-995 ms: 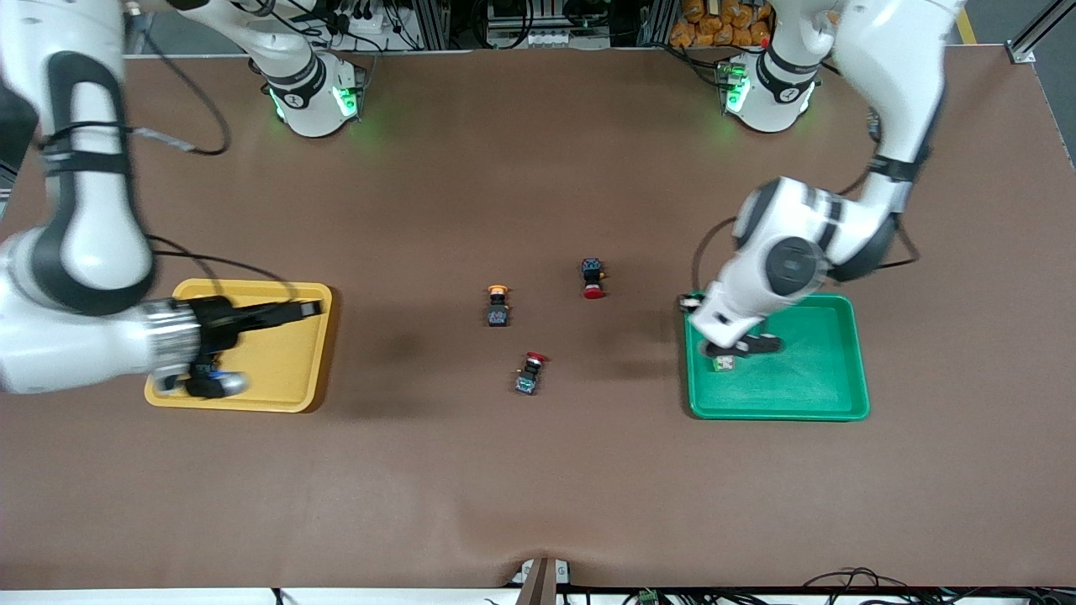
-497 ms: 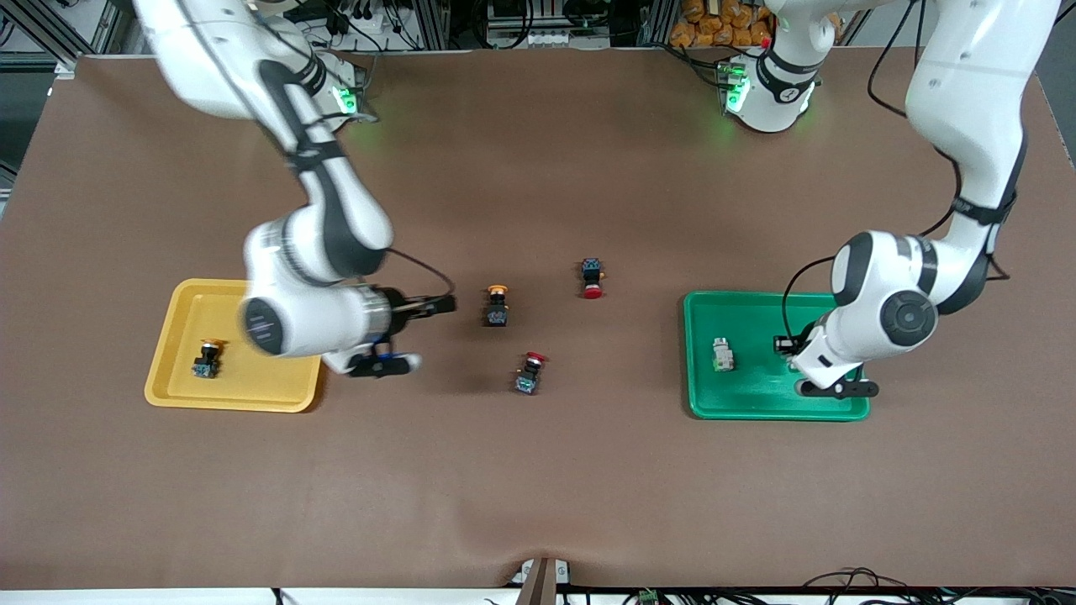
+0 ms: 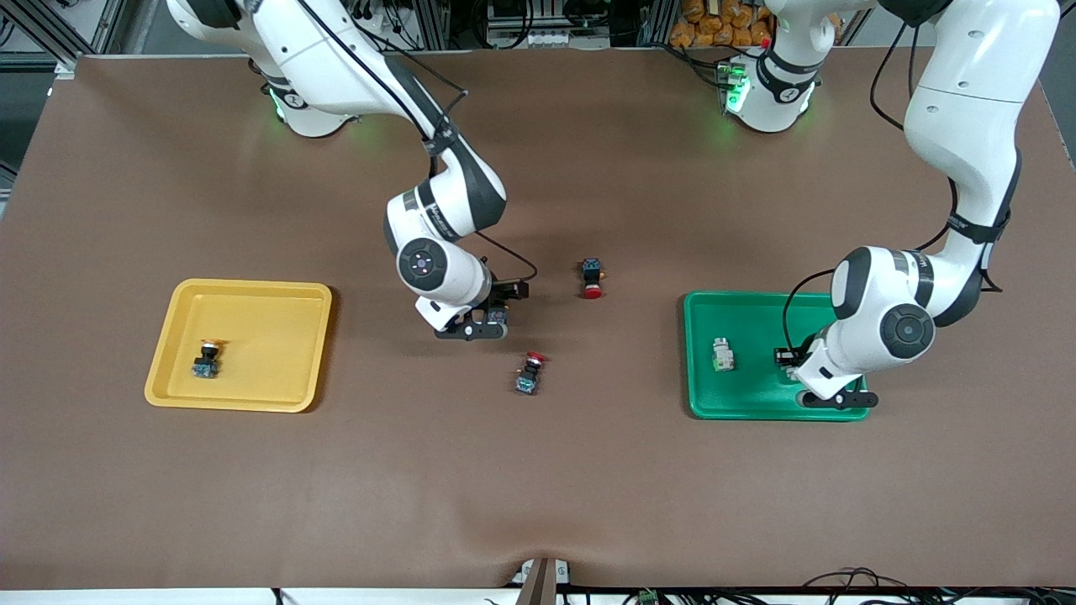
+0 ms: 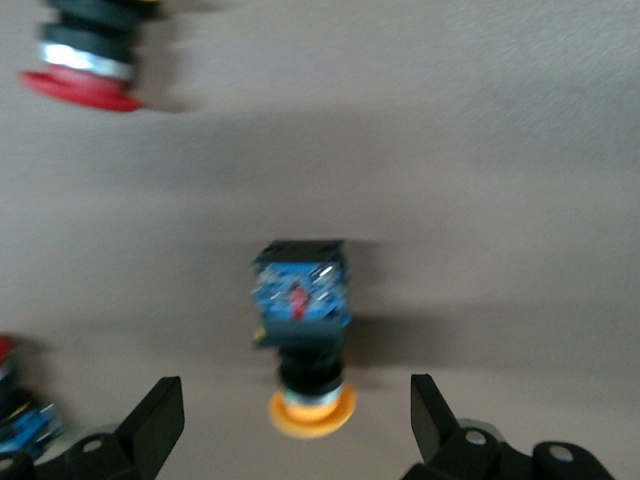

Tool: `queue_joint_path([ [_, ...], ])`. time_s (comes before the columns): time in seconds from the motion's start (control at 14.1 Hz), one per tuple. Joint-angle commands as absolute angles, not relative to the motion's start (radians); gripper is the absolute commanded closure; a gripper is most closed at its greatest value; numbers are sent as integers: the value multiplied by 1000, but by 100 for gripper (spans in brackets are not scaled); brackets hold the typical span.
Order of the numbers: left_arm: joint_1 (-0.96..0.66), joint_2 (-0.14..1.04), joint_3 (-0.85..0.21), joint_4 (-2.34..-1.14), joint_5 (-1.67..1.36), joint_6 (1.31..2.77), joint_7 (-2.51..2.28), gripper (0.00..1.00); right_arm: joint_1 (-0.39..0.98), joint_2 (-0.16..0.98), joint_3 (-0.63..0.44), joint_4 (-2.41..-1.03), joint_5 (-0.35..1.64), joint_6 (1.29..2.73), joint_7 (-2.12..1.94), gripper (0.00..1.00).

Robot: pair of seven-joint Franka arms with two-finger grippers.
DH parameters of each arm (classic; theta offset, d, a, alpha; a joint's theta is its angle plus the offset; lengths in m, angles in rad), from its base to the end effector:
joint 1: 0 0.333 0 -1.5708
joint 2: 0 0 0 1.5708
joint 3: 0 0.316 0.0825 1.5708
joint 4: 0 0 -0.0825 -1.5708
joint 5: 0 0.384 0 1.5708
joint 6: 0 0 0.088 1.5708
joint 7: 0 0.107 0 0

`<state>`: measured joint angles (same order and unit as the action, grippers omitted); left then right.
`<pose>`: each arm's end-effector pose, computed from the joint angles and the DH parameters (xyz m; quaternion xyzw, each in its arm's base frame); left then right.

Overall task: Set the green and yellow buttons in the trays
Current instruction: 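Place the white button in the green tray while the right gripper grasps another, then carry the blue button into the yellow tray and open the right gripper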

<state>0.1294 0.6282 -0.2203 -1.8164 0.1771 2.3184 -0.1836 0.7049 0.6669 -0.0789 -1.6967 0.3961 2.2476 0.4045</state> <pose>0.6364 -0.0470 0.1898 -0.9986 0.0005 0.0528 0.0034 0.5299 0.4024 0.2003 -0.9910 0.0154 0.1069 0.0794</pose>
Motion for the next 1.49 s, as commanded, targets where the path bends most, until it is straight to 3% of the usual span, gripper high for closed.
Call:
queue_joint_path([
  [0.0,140,624,-230,-1809,204,2313,-184,0,695,692,-87,-1690,362,2287,423,0],
  [0.21,144,586,-232,-1804,203,2306,-186,0,704,727,-87,-1674,362,2322,449,0],
  [0.28,144,571,-233,-1802,202,2295,-186,0,706,730,-87,-1674,361,2332,451,31],
  [0.36,144,551,-236,-1801,201,2278,-184,0,706,730,-87,-1674,362,2332,459,72],
  [0.43,144,540,-241,-1790,199,2267,-186,0,706,730,-87,-1672,362,2333,469,92],
  [0.5,141,523,-244,-1776,198,2241,-186,0,707,729,-87,-1672,362,2333,472,100],
  [0.85,143,404,-285,-1685,187,2012,-184,0,689,651,-95,-1674,362,2283,472,100],
  [1.14,144,328,-327,-1579,173,1756,-181,0,687,536,-211,-1672,361,2152,476,100],
  [1.42,163,177,-302,-1610,2,1681,-60,0,687,515,-351,-1672,256,2040,278,100],
])
